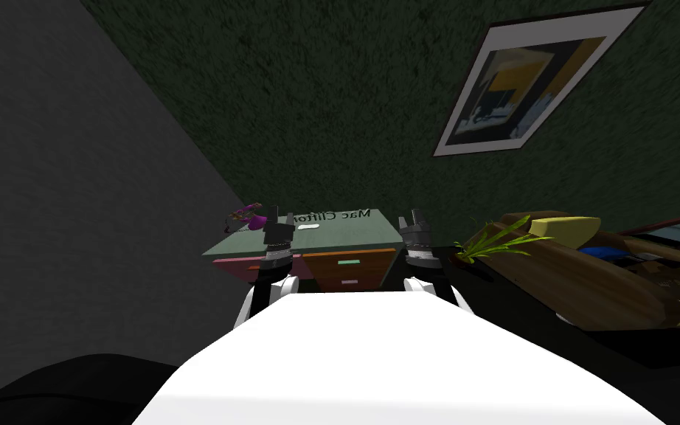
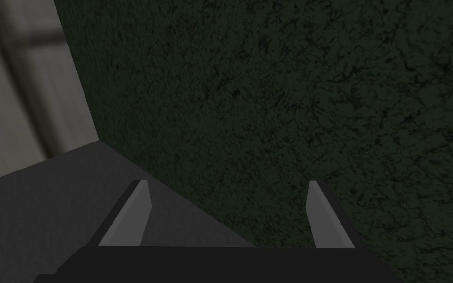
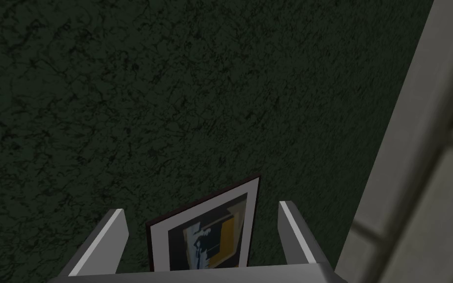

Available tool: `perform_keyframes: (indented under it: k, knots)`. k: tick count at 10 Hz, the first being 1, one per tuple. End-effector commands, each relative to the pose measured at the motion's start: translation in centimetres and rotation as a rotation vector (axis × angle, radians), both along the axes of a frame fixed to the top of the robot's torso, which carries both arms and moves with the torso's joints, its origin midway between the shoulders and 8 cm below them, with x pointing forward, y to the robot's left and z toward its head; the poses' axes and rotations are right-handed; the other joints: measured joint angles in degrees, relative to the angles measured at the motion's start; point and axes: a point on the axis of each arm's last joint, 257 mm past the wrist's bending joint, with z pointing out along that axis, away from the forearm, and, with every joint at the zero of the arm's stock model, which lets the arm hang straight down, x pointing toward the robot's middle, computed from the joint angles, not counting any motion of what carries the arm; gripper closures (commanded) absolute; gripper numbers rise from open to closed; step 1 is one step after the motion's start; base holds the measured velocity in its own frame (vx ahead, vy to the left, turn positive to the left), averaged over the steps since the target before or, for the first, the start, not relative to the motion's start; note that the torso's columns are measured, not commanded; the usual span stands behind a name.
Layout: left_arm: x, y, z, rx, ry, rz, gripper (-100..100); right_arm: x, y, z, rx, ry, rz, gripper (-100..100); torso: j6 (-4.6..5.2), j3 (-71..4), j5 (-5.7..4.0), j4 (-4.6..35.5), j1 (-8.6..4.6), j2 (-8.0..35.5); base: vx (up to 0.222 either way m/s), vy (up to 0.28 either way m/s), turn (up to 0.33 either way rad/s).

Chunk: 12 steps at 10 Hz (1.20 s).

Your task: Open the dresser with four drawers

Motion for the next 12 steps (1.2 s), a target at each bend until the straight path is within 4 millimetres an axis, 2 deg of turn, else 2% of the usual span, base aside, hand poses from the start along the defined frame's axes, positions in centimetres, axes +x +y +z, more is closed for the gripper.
perform_keyframes:
  k: [1,9,10,12]
  knots:
    - [0.0,0.0,0.0,0.0,0.0,0.0,0,0.0,0.0,0.0,0.0,0.0,0.0,0,0.0,-4.7,0.0,2.3,0.0,2.3,0.0,0.0,0.0]
    - [0.0,0.0,0.0,0.0,0.0,0.0,0,0.0,0.0,0.0,0.0,0.0,0.0,0,0.0,-70.7,0.0,35.4,0.0,35.4,0.0,0.0,0.0]
    - [0.3,-0.3,-0.5,0.024,0.012,-0.012,-100,0.0,0.0,0.0,0.0,0.0,0.0,0,0.0,-79.2,0.0,39.6,0.0,39.6,0.004,-0.007,0.0]
    - [0.9,-0.7,-1.6,0.057,0.037,-0.028,-100,0.0,0.0,0.0,0.0,0.0,0.0,0,0.0,-84.2,-0.01,42.1,-0.03,42.1,-0.008,-0.022,0.0]
